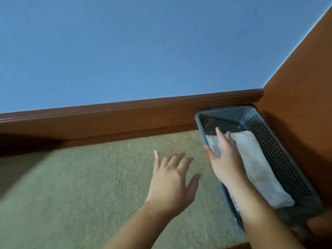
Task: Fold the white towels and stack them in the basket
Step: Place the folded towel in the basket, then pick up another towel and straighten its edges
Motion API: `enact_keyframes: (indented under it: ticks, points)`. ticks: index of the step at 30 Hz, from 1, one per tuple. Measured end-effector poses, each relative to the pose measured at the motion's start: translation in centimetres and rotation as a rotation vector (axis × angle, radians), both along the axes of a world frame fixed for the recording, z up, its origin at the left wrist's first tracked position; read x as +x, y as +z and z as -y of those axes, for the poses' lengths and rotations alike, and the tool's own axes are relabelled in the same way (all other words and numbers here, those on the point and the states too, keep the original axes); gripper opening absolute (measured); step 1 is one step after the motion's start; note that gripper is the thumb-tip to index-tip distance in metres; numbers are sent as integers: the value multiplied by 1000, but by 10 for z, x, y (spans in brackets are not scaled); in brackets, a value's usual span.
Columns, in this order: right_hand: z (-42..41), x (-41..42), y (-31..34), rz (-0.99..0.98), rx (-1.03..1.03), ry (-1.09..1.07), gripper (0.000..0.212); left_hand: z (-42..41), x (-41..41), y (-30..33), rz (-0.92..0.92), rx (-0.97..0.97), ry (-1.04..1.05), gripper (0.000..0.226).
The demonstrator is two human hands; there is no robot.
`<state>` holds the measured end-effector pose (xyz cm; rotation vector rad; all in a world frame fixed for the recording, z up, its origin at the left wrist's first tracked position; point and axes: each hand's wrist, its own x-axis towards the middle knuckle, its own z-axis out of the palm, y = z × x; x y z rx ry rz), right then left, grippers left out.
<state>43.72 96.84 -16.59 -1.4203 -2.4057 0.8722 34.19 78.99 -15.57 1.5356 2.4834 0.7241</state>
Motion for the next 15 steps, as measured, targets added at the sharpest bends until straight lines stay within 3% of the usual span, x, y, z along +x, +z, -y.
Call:
enact_keyframes:
  ticks: [8,15]
  points:
    - [220,-161,79,-75,57,705,77,270,-137,58,-45,118,615,52]
    - [415,-285,115,-24,74,1086,75,487,-184,93,-87,165,1025,45]
